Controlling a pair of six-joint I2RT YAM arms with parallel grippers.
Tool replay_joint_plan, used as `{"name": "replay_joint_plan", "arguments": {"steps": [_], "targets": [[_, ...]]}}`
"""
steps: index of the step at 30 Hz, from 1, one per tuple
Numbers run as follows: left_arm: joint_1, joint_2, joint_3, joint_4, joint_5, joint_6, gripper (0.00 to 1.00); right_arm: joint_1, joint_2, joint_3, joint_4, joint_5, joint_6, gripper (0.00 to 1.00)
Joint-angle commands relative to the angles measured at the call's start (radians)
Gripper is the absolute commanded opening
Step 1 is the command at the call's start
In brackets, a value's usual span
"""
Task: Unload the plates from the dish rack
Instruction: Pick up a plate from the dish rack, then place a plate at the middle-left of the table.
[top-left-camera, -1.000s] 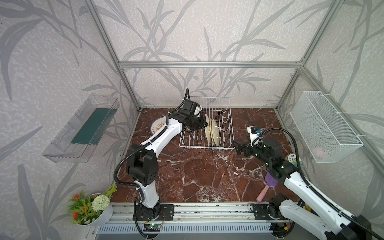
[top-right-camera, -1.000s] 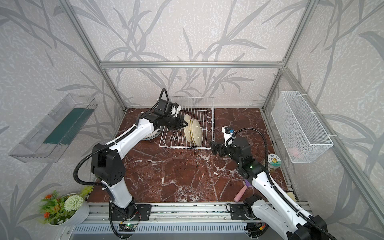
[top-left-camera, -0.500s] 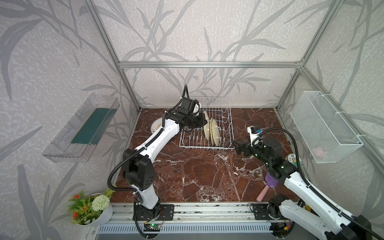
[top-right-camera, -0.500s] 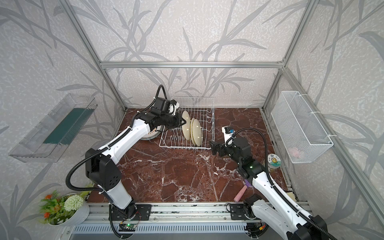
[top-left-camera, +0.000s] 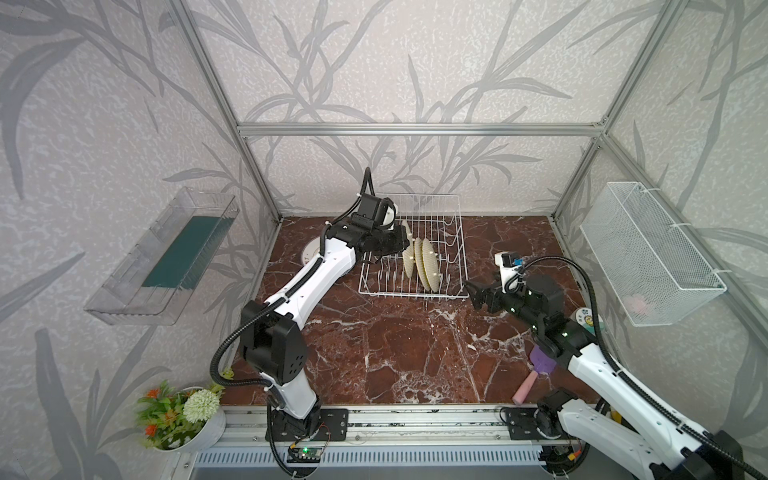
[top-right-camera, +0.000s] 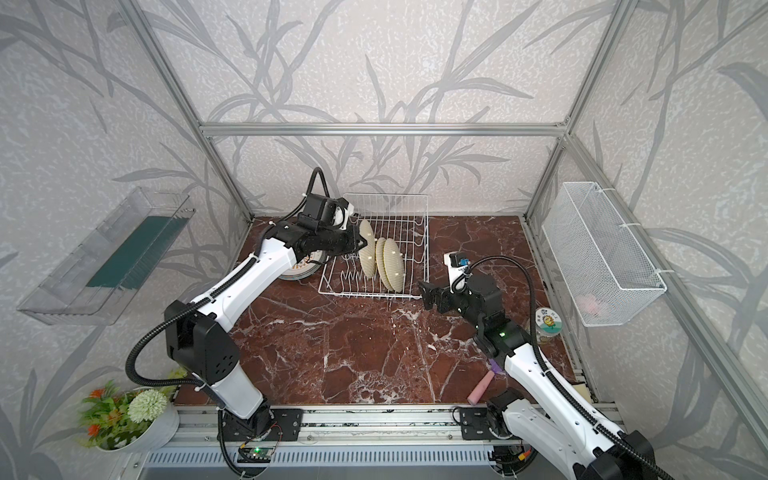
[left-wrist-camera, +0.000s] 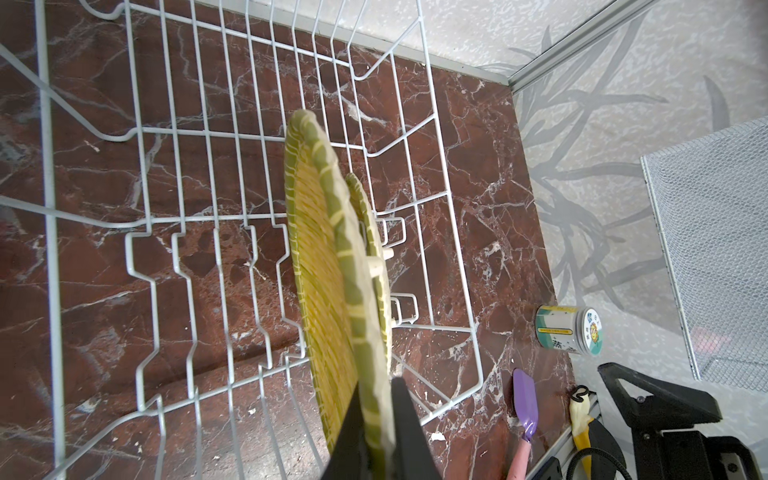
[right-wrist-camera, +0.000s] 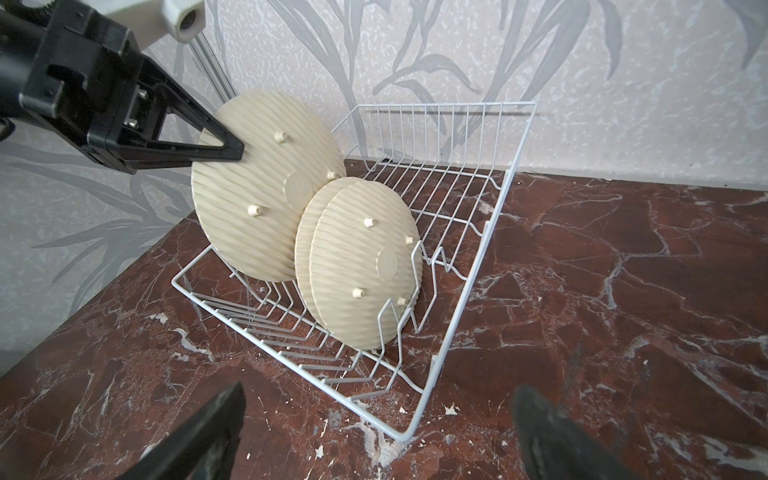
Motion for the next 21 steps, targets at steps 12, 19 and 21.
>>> {"name": "replay_joint_plan", "arguments": {"steps": [12, 19, 21], "targets": [[0.013, -0.063, 0.115, -0.087, -0.141, 0.103, 0.00, 0.004, -0.001, 0.037, 0.017, 0.002, 0.003, 0.99], [0.012, -0.109, 0.137, -0.069, -0.183, 0.274, 0.00, 0.004, 0.019, 0.118, -0.059, 0.004, 0.063, 0.99], [0.010, -0.125, 0.138, -0.066, -0.187, 0.344, 0.00, 0.003, 0.041, 0.172, -0.122, 0.018, 0.089, 0.99]]}}
